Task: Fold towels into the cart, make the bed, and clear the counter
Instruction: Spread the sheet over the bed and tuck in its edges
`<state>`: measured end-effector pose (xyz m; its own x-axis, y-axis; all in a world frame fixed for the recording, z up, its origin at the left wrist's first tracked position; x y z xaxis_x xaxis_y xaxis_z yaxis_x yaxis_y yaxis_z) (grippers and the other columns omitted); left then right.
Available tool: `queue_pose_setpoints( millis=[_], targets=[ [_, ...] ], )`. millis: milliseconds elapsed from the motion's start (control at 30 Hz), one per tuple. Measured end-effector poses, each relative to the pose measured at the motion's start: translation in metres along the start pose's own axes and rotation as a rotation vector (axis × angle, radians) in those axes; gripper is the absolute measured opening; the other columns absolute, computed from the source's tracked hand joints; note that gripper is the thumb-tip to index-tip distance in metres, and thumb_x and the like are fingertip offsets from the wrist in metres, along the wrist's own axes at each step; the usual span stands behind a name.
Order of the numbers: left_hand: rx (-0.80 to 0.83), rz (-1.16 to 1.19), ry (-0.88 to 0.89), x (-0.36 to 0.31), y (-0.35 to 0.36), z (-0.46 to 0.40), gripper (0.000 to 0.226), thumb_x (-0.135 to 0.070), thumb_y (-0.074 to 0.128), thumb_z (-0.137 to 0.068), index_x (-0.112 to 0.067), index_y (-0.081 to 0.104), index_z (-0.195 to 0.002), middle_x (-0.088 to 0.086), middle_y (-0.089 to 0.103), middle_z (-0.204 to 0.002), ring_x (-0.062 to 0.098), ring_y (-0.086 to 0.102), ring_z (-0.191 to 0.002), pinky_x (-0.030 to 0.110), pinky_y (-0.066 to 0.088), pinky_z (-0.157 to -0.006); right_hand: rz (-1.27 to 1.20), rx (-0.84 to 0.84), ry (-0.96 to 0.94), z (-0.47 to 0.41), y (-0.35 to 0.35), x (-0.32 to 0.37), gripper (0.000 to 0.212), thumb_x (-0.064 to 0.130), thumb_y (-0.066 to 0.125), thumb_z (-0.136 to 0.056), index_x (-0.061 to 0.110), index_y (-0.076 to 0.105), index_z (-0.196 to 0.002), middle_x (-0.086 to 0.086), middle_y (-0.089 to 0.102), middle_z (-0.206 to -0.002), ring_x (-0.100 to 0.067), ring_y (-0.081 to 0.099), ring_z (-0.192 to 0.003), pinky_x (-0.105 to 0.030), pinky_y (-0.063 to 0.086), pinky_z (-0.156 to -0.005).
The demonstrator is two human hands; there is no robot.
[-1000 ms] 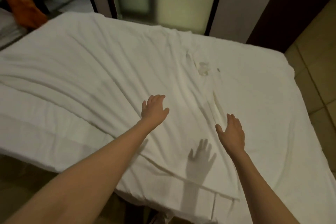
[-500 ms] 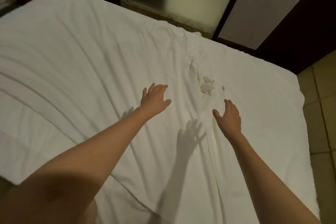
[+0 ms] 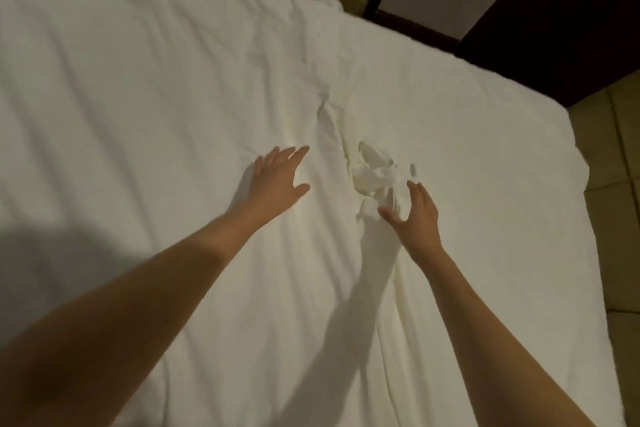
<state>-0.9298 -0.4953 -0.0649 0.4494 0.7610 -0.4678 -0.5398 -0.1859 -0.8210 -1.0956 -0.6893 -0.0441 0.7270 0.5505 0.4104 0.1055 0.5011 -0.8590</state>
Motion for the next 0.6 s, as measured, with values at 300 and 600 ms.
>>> queue_pose_setpoints(
  millis=[300,600],
  targets=[
    [-0.149,-0.069,0.355,-0.062,0.029,-0.080,0.058,-0.048,0.044,-0.095,-0.037,0.022,-0.148,-0.007,0.009,-0.159,0.020,0.002,-0.147,0.045,0.003,-0.117,-0.079,0.040,0.076,-0.091,0.049,-0.002,0.081,0.042,0.073,-0.078,0.026,0.030,-0.145,-0.012,0.015,-0.154,-0.033,0.022,-0.140,-0.047,0.025,-0.112],
    [-0.070,-0.248,0.198,-0.064,0.023,-0.111,0.029,-0.016,0.043,-0.097,-0.020,0.056,-0.123,0.008,0.057,-0.124,0.027,0.053,-0.116,0.030,0.034,-0.080,-0.114,-0.250,0.003,-0.083,0.002,0.002,0.015,0.000,0.046,-0.087,0.011,0.037,-0.092,-0.008,0.049,-0.082,-0.023,0.047,-0.076,-0.031,0.030,-0.063]
  ],
)
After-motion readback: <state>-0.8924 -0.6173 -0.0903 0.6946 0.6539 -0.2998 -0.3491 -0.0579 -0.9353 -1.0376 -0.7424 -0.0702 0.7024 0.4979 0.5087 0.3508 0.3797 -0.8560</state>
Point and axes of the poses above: each hand's wrist, its own z-axis away from the middle knuckle, its own y-axis out of the palm, x = y × z, the point moved 9 cm from there along -z, towards the middle knuckle
